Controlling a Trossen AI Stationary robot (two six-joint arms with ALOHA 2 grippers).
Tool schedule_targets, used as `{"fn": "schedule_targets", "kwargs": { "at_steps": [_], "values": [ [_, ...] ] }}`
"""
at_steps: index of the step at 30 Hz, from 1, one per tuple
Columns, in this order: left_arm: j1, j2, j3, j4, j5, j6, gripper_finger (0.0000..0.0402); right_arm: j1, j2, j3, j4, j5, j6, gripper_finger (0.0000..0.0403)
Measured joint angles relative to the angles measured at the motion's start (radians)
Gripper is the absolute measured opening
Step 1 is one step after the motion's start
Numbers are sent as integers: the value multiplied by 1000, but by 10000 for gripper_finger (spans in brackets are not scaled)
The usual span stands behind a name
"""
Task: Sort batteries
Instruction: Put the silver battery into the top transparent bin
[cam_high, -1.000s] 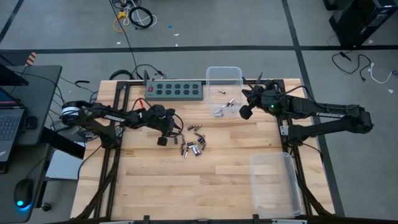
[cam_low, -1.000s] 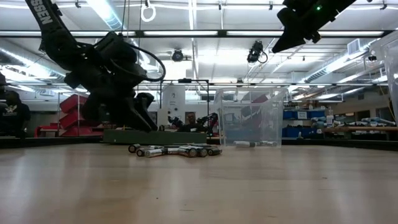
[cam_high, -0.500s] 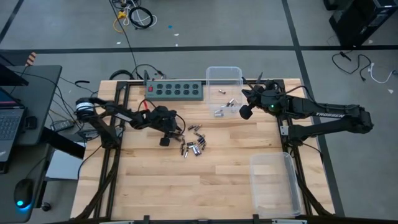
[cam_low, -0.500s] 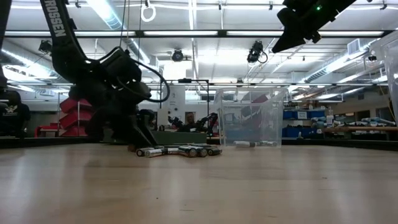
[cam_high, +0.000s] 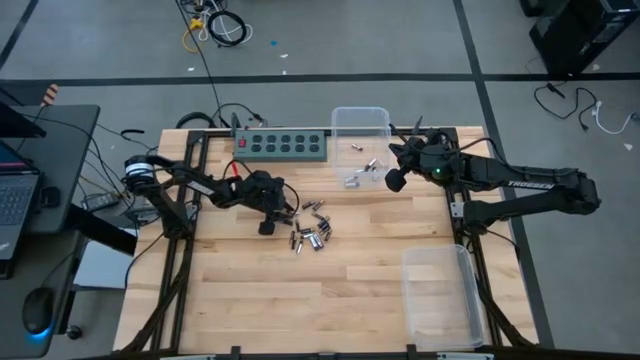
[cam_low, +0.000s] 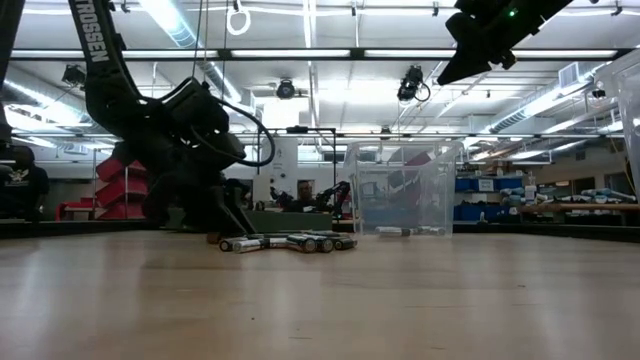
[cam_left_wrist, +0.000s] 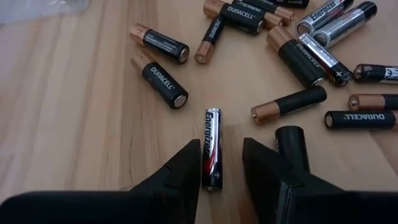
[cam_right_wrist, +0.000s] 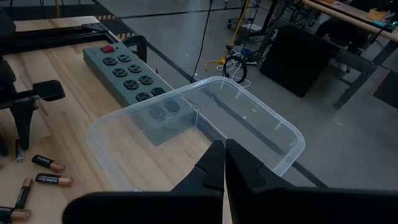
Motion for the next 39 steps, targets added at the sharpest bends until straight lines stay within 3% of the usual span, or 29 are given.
{"fn": "schedule_targets", "kwargs": {
  "at_steps": [13,27,39],
  "values": [
    [1,1,-2,3,-21,-23,19,0,0,0,0,0,0,3],
    [2,2,-5,75,-32,-80,20,0,0,0,-1,0,0,3],
    [-39,-113,-6,80,-12,-98,19,0,0,0,-1,0,0,3]
  ]
}}
